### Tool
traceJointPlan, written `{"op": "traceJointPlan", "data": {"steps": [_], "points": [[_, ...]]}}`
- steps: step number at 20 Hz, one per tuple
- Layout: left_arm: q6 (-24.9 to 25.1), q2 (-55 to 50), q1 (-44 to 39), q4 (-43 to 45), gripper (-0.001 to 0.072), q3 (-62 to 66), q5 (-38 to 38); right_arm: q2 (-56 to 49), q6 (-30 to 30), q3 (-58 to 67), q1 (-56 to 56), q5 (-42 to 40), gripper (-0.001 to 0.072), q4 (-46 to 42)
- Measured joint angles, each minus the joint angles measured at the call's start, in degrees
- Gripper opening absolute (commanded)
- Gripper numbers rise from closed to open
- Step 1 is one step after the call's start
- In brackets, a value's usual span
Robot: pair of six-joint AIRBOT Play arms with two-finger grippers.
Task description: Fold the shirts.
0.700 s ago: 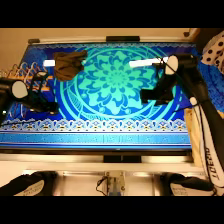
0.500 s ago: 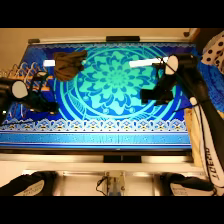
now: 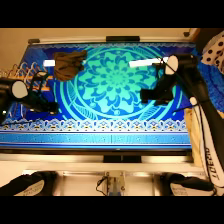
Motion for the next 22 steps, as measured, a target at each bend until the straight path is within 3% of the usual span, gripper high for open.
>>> {"op": "traceJointPlan", "data": {"steps": [8,15,19,22], "points": [[0.0,-0.02,0.0,-0.92,0.0546,0.0,1.09,0.0,-0.13,0.0,0.0,-4.94,0.064,0.17],[0.0,-1.14,0.0,-8.24,0.0547,0.0,9.81,0.0,-0.59,0.0,0.04,0.02,0.064,-0.07],[0.0,-7.13,1.16,-9.2,0.0548,3.43,18.05,-0.02,-0.35,0.0,0.09,0.55,0.064,-2.93],[-0.28,-17.64,3.78,-9.2,0.0548,14.73,21.55,-0.02,-0.2,0.0,0.07,-0.44,0.064,-5.09]]}}
